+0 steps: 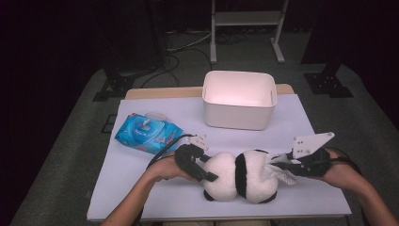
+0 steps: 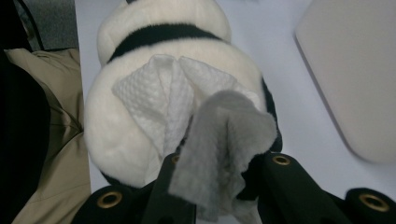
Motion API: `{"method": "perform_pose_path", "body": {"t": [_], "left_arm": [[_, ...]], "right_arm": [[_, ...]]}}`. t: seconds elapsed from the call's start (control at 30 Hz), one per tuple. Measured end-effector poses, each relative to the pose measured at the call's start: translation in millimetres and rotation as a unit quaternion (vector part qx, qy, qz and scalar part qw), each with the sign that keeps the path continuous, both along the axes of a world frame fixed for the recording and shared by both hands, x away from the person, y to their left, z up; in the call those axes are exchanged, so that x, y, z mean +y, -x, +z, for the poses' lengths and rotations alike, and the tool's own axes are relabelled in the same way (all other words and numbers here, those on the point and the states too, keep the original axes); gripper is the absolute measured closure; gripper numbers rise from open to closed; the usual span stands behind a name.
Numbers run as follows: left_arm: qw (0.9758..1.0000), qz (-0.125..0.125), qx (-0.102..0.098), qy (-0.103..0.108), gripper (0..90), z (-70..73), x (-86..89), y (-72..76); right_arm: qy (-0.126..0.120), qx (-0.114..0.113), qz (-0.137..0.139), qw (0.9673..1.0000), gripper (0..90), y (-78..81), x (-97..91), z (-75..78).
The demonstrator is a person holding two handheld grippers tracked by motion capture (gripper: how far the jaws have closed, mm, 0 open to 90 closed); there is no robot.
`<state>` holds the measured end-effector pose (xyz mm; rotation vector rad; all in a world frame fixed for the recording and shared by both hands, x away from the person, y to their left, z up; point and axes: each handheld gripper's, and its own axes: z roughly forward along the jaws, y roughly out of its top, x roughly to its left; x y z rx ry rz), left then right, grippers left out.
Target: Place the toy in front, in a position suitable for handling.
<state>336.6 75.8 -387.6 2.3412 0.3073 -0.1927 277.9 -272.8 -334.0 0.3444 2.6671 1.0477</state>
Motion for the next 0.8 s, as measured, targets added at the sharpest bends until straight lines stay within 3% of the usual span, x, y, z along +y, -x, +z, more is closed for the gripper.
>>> {"method": "perform_pose_path", "body": {"t": [0.13, 0.3, 0.57, 0.63, 0.8], "left_arm": [[1.0, 0.0, 0.001, -0.005, 29.9, 1.4, -2.1, -0.5], [1.0, -0.001, 0.004, -0.004, 29.5, 3.1, -4.2, 0.3], [0.9999, -0.003, -0.001, -0.01, 29.5, 4.4, -4.6, 3.2], [0.9999, -0.003, -0.004, -0.009, 29.6, 4.7, -4.8, 4.9], [0.9999, -0.003, -0.011, -0.01, 29.5, 6.7, -7.1, 9.1]], "right_arm": [[-0.009, 0.014, -0.017, 0.9997, 79.6, 0.4, -15.4, -12.2], [-0.017, 0.021, -0.02, 0.9994, 79.6, -1.0, -19.5, -15.1], [0.003, 0.012, -0.004, 0.9999, 79.5, -9.0, -2.2, -3.1], [-0.005, 0.011, 0.005, 0.9999, 79.5, -14.9, 7.5, 4.0], [0.008, 0.011, 0.025, 0.9996, 79.5, -22.5, 29.5, 7.5]]}}
